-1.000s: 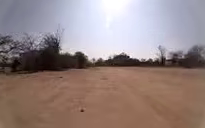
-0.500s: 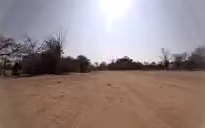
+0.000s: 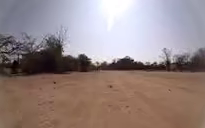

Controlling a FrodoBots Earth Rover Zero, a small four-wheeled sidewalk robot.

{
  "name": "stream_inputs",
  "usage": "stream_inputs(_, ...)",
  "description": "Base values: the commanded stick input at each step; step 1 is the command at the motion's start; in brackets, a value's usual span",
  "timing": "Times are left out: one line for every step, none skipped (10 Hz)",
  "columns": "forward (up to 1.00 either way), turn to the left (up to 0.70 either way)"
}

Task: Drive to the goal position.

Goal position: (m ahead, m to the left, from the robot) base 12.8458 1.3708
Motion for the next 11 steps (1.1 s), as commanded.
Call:
stream_inputs(1.00, 0.00)
stream_inputs(1.00, 0.00)
stream_inputs(1.00, 0.00)
stream_inputs(1.00, 0.00)
stream_inputs(1.00, 0.00)
stream_inputs(1.00, 0.00)
stream_inputs(1.00, 0.00)
stream_inputs(1.00, 0.00)
stream_inputs(1.00, 0.00)
stream_inputs(1.00, 0.00)
stream_inputs(1.00, 0.00)
